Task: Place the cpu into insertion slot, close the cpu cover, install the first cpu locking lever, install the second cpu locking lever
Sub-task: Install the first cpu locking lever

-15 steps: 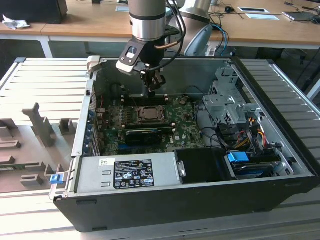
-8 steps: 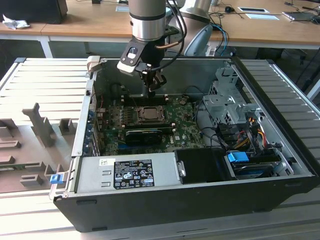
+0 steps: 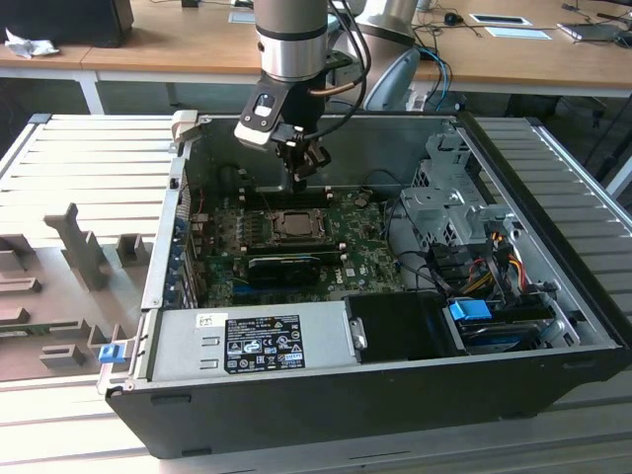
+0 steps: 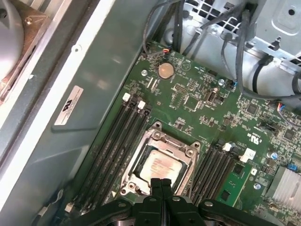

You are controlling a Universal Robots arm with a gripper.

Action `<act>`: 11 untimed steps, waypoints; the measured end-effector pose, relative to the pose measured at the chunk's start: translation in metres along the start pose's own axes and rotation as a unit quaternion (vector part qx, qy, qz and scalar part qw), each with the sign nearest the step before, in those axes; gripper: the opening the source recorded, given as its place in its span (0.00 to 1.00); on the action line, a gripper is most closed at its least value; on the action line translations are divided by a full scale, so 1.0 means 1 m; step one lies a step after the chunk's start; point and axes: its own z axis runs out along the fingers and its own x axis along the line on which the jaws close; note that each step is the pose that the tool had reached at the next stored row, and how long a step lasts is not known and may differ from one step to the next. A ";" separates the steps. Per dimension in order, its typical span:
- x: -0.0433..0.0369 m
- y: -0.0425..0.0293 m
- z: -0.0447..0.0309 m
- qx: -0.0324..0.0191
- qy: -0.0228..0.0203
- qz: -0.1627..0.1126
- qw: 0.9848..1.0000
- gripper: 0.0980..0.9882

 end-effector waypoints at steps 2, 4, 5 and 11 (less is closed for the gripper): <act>0.0000 0.0000 0.0000 0.000 0.000 -0.006 1.000 0.01; 0.0000 0.0000 0.0000 0.000 0.001 -0.014 1.000 0.01; 0.0000 0.0000 0.0000 0.000 0.001 -0.016 1.000 0.01; 0.0000 0.0000 0.0000 0.000 0.003 -0.038 0.999 0.01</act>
